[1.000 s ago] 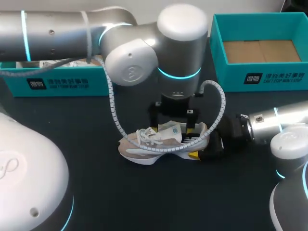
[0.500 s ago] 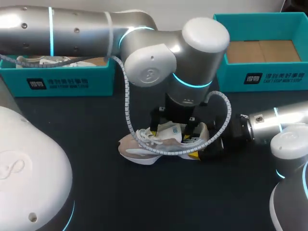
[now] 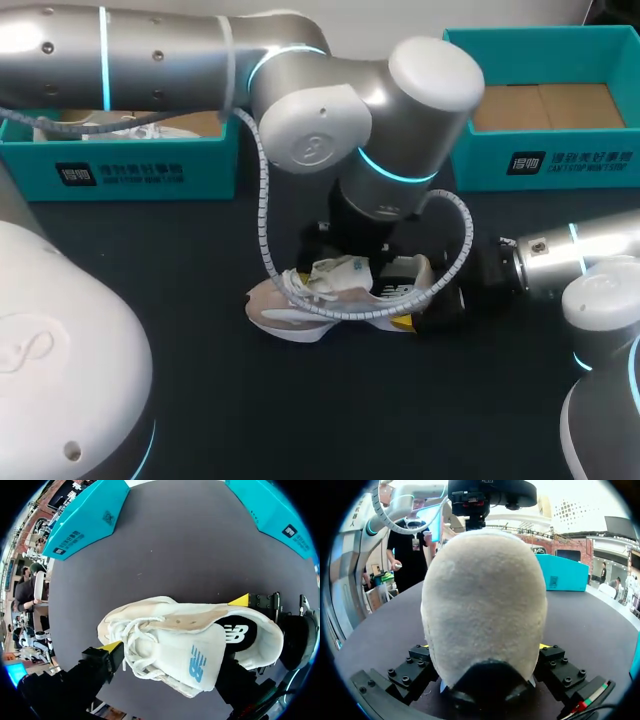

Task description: Take the shoe out of the shoebox, open the shoe tongue, remove and reinsert the insole, then place the shoe into the shoebox

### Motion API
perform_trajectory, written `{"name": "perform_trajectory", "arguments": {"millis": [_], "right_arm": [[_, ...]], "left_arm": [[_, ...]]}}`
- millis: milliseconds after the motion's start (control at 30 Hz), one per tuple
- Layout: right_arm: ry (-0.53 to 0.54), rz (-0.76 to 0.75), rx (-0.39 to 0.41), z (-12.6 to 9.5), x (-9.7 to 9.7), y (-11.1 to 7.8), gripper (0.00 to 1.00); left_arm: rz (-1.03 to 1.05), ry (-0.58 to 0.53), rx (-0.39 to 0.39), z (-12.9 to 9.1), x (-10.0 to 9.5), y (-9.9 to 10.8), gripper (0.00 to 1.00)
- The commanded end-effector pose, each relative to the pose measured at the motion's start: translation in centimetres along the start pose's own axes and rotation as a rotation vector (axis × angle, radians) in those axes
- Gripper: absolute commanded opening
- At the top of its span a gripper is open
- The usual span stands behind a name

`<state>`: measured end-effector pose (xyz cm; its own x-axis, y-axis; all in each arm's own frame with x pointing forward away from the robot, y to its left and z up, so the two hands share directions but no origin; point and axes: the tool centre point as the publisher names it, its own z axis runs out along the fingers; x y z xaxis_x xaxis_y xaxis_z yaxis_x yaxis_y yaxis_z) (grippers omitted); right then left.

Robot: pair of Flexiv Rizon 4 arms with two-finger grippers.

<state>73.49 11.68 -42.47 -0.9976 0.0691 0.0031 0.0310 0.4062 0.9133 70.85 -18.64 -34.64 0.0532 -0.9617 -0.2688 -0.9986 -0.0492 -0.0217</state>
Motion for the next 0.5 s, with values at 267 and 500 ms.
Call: {"name": "perform_trajectory", "arguments": {"millis": [267,500], "right_arm": [[-0.002,0.001,0.004,0.2,-0.1,-0.1,0.0],[-0.002,0.001,0.004,0.2,-0.1,-0.1,0.0]], "left_arm": [[-0.036,0.076,-0.035,-1.0,-2.0,0.4,0.0],[-0.03,0.096,-0.057,-1.0,-3.2,0.6,0.0]]}}
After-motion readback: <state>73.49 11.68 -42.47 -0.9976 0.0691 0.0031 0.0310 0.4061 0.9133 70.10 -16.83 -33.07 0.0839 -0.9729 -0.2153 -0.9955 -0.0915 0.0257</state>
